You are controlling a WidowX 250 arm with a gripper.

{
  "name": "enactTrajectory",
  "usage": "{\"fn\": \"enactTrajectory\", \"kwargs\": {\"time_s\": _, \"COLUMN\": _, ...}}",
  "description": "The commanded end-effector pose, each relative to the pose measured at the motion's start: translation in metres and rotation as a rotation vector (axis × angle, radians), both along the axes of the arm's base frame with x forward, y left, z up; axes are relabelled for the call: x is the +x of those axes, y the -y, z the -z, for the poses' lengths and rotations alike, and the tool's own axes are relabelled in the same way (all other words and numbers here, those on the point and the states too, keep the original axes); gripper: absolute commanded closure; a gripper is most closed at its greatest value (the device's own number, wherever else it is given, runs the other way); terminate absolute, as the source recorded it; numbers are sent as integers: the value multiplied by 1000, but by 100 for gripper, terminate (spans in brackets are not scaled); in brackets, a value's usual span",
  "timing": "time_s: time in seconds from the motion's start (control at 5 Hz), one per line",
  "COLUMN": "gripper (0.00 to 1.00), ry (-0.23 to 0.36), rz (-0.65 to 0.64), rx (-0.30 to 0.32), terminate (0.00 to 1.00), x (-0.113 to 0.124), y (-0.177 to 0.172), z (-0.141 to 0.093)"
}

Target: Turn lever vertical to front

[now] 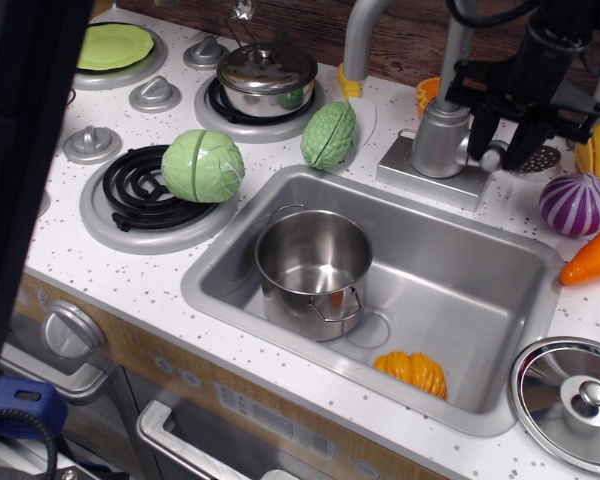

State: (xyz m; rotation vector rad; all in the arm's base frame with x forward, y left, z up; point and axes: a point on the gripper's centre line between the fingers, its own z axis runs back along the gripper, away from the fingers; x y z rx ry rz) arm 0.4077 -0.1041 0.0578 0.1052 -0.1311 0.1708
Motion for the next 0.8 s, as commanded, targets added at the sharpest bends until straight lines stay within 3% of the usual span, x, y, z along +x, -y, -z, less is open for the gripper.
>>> {"fn": "enactTrajectory", "kwargs": {"time_s": 0.0, "gripper": 100, "ry": 52, "rz": -5, "rx": -46, "terminate": 0, "x": -1, "y": 8, "z": -15}}
{"fn": "enactTrajectory", "kwargs": {"time_s": 0.2, "gripper": 100, "ry": 86, "rz": 1, "rx": -15, "terminate": 0, "x": -5, "y": 9, "z": -9}}
{"fn": "enactTrajectory", "kwargs": {"time_s": 0.4, "gripper": 0, "ry": 91, "rz": 4, "rx": 0, "terminate": 0, "x": -2, "y": 8, "z": -13}}
{"fn": "enactTrajectory", "kwargs": {"time_s": 0.6, "gripper": 0, "ry": 91, "rz": 21, "rx": 0, "terminate": 0, "x": 0, "y": 6, "z": -15}}
